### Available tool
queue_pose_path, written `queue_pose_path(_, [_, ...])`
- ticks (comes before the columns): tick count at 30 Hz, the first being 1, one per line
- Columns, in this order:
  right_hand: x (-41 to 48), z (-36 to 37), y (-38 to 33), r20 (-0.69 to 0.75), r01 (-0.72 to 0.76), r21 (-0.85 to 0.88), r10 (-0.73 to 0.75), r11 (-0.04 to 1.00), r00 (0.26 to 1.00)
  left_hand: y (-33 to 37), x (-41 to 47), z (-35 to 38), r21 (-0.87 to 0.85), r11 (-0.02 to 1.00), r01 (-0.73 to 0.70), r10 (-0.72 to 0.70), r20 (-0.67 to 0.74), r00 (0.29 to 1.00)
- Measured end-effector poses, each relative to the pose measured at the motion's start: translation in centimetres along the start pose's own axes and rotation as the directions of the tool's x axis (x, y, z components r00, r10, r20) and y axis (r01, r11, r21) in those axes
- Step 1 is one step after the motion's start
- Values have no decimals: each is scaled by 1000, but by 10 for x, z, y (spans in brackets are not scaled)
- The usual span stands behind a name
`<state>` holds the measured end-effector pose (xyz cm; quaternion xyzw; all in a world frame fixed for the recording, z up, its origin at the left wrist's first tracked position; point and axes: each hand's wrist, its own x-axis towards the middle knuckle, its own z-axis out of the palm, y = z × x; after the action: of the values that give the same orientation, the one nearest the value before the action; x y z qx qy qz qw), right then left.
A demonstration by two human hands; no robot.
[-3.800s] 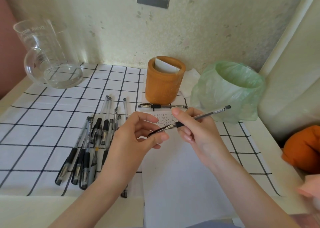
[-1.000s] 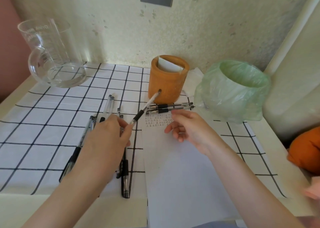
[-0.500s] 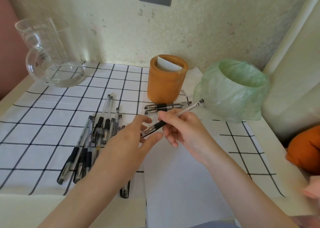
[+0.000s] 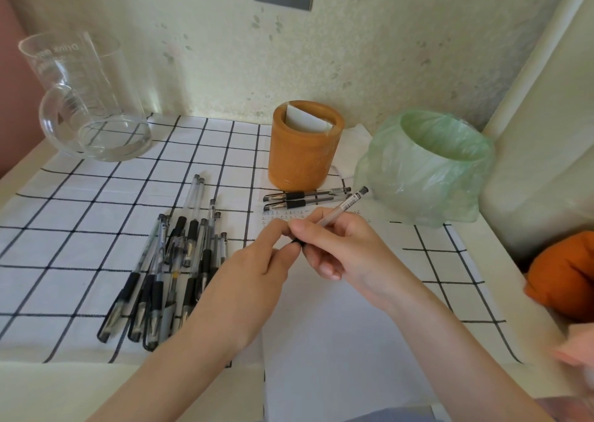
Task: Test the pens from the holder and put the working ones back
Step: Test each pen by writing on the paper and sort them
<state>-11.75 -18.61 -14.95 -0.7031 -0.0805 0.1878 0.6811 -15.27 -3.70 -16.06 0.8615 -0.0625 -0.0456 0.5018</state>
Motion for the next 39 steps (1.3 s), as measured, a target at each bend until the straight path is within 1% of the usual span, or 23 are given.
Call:
queue_pose_path(5, [0,-3,0,24,-3,7,3,1000,1000,0,2,-2,-141,990,14,-10,29,1000])
queue_pose_path(8, [0,-4,0,17,4,50,-5,999,1000,2,4,-3,-209,978,9,-4,24,1000])
queue_pose_path(11, [-1,-9,-4,-13,10,84,-9,996,1000,2,3,-5,-218,976,-1,6,21,1000])
queue_pose_path(13, [-1,-14,-6,-60,15,106,-8,994,998,0,1,-4,-143,990,11,-5,42,999])
queue_pose_path(14, [1,-18,-7,-110,19,127,-5,992,994,-2,1,-4,-96,995,23,-18,50,999])
queue_pose_path(17, [6,-33,-5,-324,89,204,-18,975,946,-7,1,-2,23,998,58,-59,68,996])
queue_pose_path(18, [7,-38,-5,-384,121,215,-30,969,923,-10,1,-2,100,994,42,-49,75,996])
queue_pose_path(19, [8,-42,-4,-422,138,198,-42,970,905,-12,1,-1,202,979,7,-24,83,996])
queue_pose_path(21, [10,-47,0,-443,112,126,-45,986,895,-14,1,0,389,918,-74,29,121,992])
queue_pose_path(23, [13,-47,8,-461,70,80,-26,994,887,-16,0,3,493,862,-120,36,177,984])
queue_pose_path(25, [20,-47,17,-527,47,27,-26,999,849,-16,0,4,564,813,-147,18,227,974])
queue_pose_path(28, [29,-47,31,-615,76,-82,-111,994,781,-18,1,4,628,762,-157,-11,255,967])
queue_pose_path(31, [37,-47,41,-638,114,-175,-201,978,744,-20,1,7,655,737,-168,-26,275,961])
queue_pose_path(34, [44,-46,49,-652,132,-255,-271,958,708,-21,1,7,654,739,-165,-30,276,961])
queue_pose_path(39, [49,-47,57,-663,139,-322,-328,937,673,-23,1,7,635,754,-165,-15,269,963])
